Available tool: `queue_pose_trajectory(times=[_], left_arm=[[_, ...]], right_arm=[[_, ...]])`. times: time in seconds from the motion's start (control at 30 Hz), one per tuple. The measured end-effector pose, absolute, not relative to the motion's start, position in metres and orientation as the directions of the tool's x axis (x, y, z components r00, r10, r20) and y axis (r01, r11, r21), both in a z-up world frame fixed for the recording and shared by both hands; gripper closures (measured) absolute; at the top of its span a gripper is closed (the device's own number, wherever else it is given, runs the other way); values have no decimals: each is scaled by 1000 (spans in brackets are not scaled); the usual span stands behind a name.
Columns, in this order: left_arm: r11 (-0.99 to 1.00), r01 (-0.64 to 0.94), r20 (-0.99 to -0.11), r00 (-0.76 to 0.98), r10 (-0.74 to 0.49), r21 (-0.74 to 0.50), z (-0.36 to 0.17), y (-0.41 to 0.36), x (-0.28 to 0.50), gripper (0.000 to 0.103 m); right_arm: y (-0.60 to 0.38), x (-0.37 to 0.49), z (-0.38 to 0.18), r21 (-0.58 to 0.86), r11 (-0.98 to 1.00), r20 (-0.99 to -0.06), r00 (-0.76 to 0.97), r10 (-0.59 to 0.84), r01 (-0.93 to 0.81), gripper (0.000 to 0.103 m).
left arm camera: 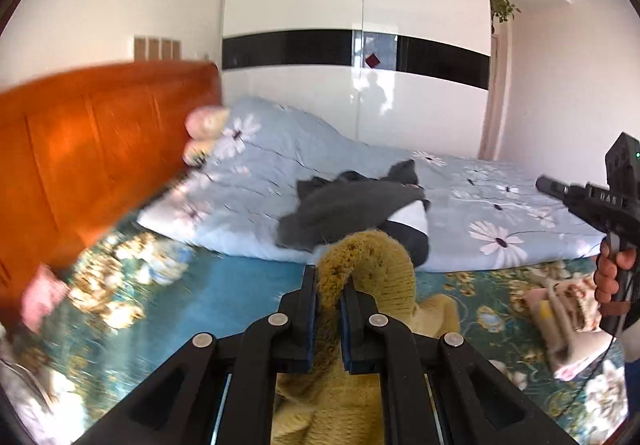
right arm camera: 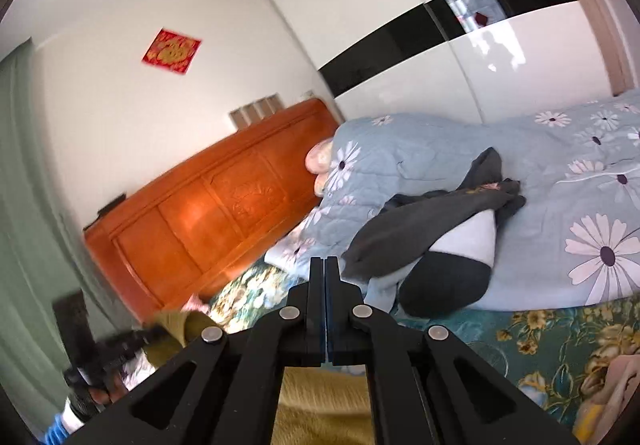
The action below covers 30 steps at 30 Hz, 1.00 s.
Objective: Fold clothes
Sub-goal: 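Hold the sweater with both grippers and lift it to shake it open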
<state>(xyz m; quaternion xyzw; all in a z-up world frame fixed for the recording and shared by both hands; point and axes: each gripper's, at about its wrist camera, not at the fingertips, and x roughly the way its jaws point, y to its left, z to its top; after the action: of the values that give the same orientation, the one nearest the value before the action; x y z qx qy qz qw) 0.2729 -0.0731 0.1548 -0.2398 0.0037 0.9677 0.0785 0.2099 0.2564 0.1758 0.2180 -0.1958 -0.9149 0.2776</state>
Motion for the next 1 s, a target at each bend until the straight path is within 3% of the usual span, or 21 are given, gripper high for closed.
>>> queue_pose_trajectory(times=[0.17, 0.3, 0.33, 0.43, 0.57, 0.7, 0.77, 1.0], left_arm=[[-983, -185, -443, -880, 171, -10, 151, -78, 317, 93], [-982, -190, -494, -854, 164, 2, 109, -74, 352, 93], [-982, -189, -515, -841, 165, -5, 94, -75, 359, 93], [-982, -177, -598, -781, 183, -69, 44, -76, 373, 93], [-980, -135, -704, -682, 199, -146, -24, -73, 387, 93], [-980, -87, -745, -638, 193, -180, -54, -71, 391, 93], [-979, -66, -746, -638, 191, -194, -58, -71, 389, 93], [-979, -12, -743, -650, 163, -204, -55, -90, 379, 93]], right_arm=[[238, 209, 128, 493, -762, -402, -667, -628, 420, 102], [219, 199, 78, 496, -766, -511, -576, -638, 409, 102], [214, 196, 65, 499, -768, -536, -553, -638, 402, 97], [204, 186, 36, 515, -767, -575, -508, -641, 384, 60], [184, 176, 23, 502, -757, -601, -460, -654, 420, 60], [136, 161, 25, 404, -749, -660, -399, -637, 526, 58], [104, 149, 13, 379, -728, -704, -333, -628, 571, 52], [32, 109, -57, 272, -714, -849, -188, -493, 645, 52]])
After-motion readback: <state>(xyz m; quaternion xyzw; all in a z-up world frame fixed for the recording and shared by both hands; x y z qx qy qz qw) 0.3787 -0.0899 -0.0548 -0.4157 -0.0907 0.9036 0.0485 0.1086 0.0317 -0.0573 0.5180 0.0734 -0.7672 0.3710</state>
